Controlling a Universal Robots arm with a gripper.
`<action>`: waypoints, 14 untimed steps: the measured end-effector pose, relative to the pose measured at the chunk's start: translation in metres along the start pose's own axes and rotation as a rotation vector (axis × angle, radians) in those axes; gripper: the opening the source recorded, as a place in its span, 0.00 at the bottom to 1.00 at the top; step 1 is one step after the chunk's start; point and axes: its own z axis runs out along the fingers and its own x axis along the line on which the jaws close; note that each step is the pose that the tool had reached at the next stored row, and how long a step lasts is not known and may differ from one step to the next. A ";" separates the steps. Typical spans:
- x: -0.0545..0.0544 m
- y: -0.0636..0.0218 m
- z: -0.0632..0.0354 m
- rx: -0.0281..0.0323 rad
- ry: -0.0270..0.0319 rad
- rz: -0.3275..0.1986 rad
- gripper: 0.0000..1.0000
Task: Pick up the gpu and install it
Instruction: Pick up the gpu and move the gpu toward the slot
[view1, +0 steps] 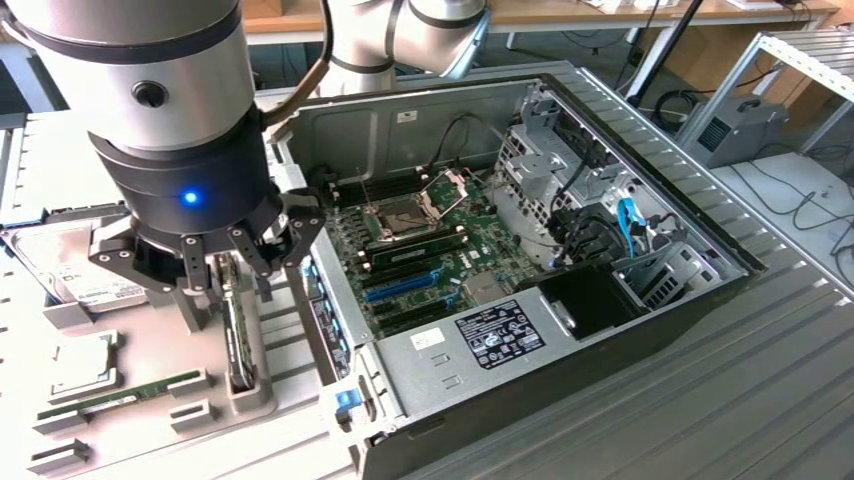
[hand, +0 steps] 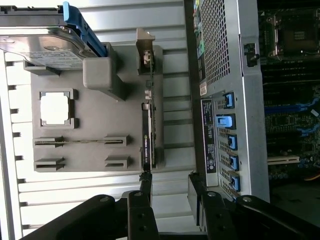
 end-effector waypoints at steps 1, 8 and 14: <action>0.000 0.0000 0.0002 0.0000 0.0000 0.000 0.42; 0.001 -0.0001 0.0019 0.0000 0.0000 0.000 0.42; 0.001 -0.0002 0.0034 0.0003 -0.0001 0.000 0.42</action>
